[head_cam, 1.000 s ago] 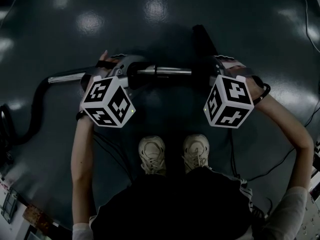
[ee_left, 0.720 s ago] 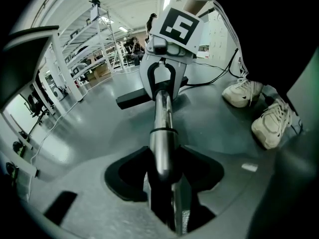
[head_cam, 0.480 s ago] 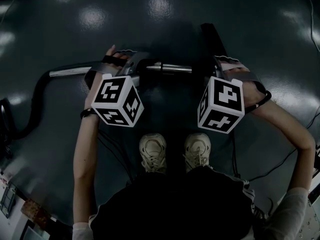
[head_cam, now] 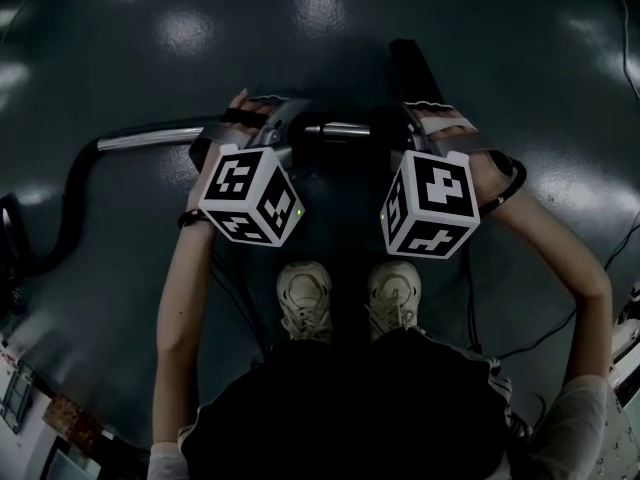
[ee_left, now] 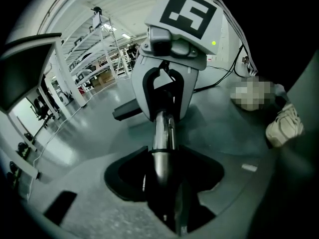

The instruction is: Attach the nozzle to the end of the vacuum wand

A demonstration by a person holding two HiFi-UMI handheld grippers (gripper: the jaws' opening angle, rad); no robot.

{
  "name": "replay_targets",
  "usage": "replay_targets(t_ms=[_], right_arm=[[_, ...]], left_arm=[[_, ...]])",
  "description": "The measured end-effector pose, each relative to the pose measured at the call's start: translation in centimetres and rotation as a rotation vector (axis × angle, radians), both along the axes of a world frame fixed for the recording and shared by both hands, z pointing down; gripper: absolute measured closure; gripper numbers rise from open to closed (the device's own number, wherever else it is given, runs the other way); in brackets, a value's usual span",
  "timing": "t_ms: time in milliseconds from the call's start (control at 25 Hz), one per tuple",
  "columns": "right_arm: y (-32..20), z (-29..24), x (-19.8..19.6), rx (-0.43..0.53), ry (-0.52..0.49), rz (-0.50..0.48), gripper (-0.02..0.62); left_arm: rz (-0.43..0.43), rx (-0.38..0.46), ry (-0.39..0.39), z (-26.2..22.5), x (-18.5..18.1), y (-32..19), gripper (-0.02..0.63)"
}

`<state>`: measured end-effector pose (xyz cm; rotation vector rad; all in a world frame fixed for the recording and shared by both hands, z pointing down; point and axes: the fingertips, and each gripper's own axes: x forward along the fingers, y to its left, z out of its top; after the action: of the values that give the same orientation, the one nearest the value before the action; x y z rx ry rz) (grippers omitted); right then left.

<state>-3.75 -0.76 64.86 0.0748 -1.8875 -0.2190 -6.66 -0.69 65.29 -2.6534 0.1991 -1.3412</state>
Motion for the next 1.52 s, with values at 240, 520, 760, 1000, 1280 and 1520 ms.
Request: replay_targets(t_ms=[240, 520, 760, 1000, 1280, 1520], right_arm=[[-1.6, -2.1, 2.3, 0.021, -0.211, 0.216, 0.382], [-8.8, -10.3, 6.0, 0.112, -0.741, 0.847, 0.588], [-10.2, -13.2, 6.7, 0.02, -1.07, 1.147, 0.589], [-11.3, -13.4, 7.5, 0.213, -1.062, 1.09, 0.589], [-13.2, -11.1, 6.3, 0.217, -1.088, 1.073, 0.589], [-15.1, -12.4, 6.7, 0.19, -1.139, 1.147, 0.589]], left_arm=[[-0.133, 0.02, 0.008, -0.6, -0.3, -1.0, 0.395], [-0.85, -0.015, 1.099, -14.0, -4.4, -8.4, 0.578], [-0.958, 0.249, 1.225, -17.4, -4.0, -8.6, 0.606], [-0.961, 0.2, 1.207, -15.8, -2.6, -10.2, 0.604], [-0.975, 0.246, 1.126, -13.8, -2.9, -13.0, 0.606], [-0.983, 0.249, 1.134, -15.5, -2.6, -14.0, 0.606]])
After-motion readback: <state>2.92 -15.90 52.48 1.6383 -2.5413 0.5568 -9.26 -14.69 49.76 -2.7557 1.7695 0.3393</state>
